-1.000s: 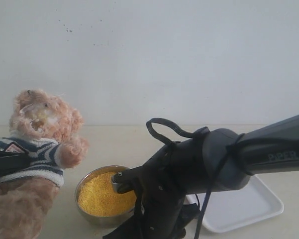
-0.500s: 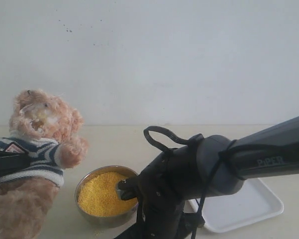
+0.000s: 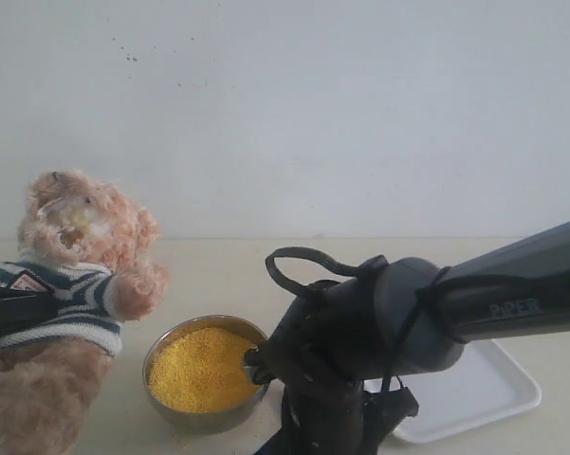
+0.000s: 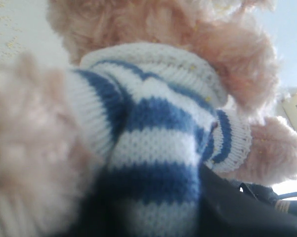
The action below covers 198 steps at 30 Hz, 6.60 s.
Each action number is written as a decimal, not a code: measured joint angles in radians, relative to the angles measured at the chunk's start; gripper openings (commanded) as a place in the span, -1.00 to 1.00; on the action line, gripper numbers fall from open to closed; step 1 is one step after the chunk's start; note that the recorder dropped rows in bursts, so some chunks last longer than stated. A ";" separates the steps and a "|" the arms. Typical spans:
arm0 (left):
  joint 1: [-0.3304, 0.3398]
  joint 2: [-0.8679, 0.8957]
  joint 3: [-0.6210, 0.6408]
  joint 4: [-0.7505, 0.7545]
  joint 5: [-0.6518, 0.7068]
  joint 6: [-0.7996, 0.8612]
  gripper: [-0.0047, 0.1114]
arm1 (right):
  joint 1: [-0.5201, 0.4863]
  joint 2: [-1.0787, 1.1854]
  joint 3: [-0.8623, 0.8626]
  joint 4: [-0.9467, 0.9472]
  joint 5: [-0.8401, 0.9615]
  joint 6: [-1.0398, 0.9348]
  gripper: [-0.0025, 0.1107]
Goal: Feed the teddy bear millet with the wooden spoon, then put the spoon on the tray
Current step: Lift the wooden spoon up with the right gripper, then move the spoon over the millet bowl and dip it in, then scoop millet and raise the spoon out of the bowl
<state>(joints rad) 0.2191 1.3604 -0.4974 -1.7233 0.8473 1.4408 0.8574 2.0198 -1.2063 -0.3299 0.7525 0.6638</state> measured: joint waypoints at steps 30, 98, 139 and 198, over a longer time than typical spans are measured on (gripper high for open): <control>0.000 0.000 0.000 0.000 -0.033 0.000 -0.85 | -0.169 -0.584 0.000 -0.065 0.349 -0.723 -0.96; 0.001 0.217 0.000 -0.002 -0.238 0.167 -0.85 | 0.189 0.109 -0.323 -0.653 0.278 -0.979 -0.96; 0.001 0.217 0.000 -0.002 -0.232 0.174 -0.85 | 0.082 0.130 -0.398 -0.251 0.246 -1.025 -0.96; 0.001 0.002 0.000 0.580 0.022 -0.503 -0.85 | -0.220 0.036 -0.575 0.610 0.466 -1.279 -0.96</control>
<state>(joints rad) 0.2203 1.3626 -0.4974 -1.1430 0.8698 0.9379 0.6371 2.0559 -1.7814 0.2796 1.2183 -0.6153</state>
